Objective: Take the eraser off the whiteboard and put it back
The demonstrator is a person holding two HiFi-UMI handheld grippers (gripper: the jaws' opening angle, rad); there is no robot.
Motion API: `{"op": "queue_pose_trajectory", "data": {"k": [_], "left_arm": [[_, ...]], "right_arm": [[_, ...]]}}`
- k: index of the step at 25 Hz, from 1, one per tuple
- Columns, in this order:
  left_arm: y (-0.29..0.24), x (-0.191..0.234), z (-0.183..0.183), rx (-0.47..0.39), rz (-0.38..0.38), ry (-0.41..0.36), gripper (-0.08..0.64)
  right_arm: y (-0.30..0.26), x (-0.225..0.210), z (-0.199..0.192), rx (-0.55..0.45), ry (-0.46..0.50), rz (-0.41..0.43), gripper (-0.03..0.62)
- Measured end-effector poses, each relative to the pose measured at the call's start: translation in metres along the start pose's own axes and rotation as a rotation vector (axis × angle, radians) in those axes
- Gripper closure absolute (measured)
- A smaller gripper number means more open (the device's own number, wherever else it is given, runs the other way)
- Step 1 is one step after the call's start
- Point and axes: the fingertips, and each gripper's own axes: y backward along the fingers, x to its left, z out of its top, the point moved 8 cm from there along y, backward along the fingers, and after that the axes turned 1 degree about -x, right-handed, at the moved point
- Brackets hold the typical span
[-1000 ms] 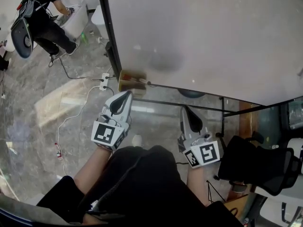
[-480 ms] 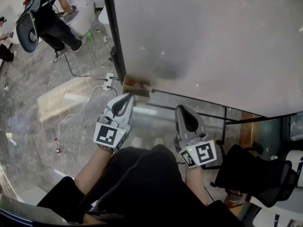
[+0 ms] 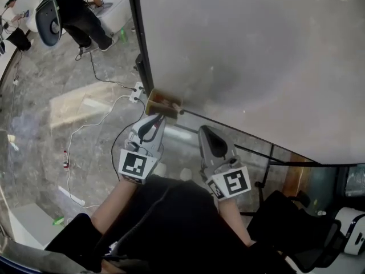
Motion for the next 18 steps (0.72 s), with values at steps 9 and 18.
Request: {"op": "queue_pose_trajectory", "data": {"k": [9, 18], "left_arm": [[-0.003, -0.015, -0.011, 0.052, 0.099, -0.034, 0.407], [-0.013, -0.028, -0.037, 0.131, 0.198, -0.107, 0.221]], "right_arm": [[-0.002, -0.020, 0.003, 0.012, 0.006, 0.083, 0.581], [-0.003, -0.030, 0.003, 0.030, 0.024, 0.151, 0.581]]}}
